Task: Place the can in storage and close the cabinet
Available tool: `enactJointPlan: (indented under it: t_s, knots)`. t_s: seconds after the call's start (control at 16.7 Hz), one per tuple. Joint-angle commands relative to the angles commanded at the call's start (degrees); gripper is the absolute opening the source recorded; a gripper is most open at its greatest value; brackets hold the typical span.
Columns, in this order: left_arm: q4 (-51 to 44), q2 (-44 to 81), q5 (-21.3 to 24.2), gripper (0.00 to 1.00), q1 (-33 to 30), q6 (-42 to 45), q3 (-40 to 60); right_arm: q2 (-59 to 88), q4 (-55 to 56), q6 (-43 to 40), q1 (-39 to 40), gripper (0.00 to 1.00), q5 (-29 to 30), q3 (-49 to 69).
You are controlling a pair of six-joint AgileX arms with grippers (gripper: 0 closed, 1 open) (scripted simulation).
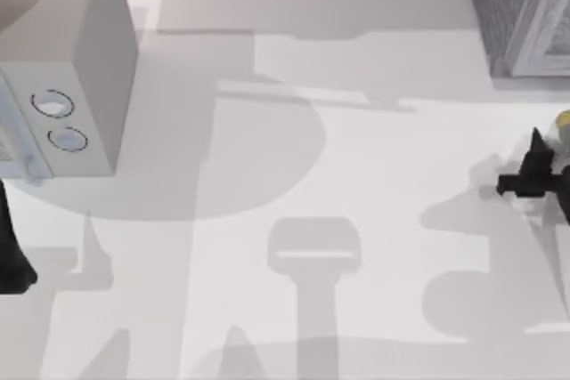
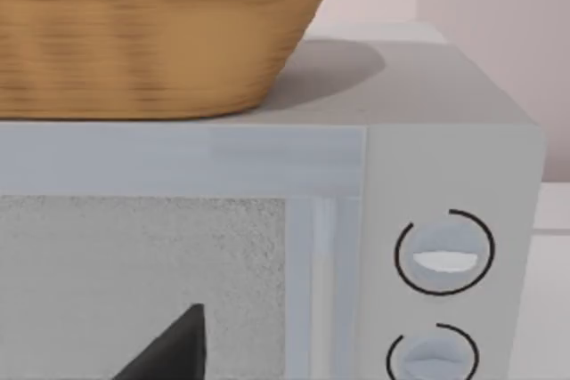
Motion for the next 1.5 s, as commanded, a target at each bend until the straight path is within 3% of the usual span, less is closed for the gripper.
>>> enactJointPlan:
  t_s: [0.12,0.84,1.5]
  knots:
    - [0.00,0.00,0.00,1.00,0.00,0.00,0.00,0.00,0.00,0.00,0.00,0.00,0.00,0.00]
    - [0.00,0.00,0.00,1.00,0.00,0.00,0.00,-2.99,-1.84,0.08,0.14,0.00,-0.10,0.86]
    - [0.00,0.00,0.00,1.00,0.00,0.00,0.00,-27.27,-30.31,0.18,0.28,0.00,-0.55,3.27]
